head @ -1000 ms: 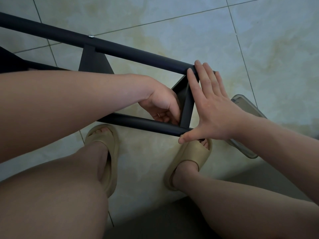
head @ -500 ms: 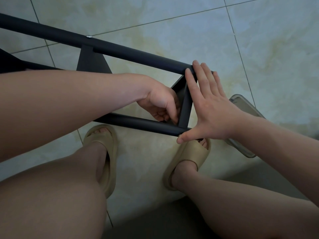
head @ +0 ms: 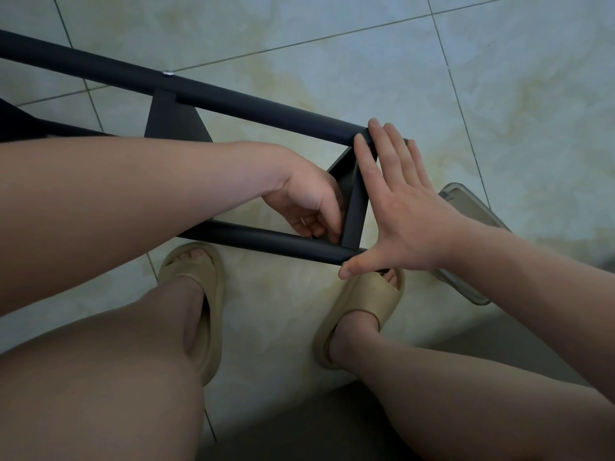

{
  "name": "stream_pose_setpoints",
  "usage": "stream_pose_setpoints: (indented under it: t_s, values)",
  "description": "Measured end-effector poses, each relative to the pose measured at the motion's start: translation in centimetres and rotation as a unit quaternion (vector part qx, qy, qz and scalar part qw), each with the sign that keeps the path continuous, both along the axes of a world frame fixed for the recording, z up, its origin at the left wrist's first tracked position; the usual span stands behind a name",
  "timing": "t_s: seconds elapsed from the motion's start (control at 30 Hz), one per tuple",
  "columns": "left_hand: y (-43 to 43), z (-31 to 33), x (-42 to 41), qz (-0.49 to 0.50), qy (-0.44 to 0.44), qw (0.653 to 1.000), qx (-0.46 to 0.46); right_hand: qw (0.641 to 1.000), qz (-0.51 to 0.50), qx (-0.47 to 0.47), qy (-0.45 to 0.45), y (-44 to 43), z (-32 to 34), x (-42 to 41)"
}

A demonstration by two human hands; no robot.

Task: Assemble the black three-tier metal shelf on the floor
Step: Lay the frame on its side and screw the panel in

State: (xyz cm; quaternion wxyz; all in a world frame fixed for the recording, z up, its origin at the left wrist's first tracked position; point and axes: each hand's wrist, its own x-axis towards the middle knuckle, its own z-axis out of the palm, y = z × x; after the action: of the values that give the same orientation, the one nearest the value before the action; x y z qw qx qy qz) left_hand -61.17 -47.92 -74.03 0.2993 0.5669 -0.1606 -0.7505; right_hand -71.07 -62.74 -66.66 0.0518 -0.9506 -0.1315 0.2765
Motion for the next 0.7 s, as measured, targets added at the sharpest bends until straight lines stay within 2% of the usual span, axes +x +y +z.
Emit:
stream_pose_setpoints:
  t_s: [0.47,0.7]
  values:
    - [0.23,-0.25,-0.2,0.028,-0.007,0.999,-0.017,1.0,0.002,0.001,-0.001,-0.09,-0.14,0.03]
    - [0.3,-0.31,-0.09,0.011,0.012,1.0,0.007,1.0,0.001,0.007,-0.007,-0.12,-0.26,-0.05]
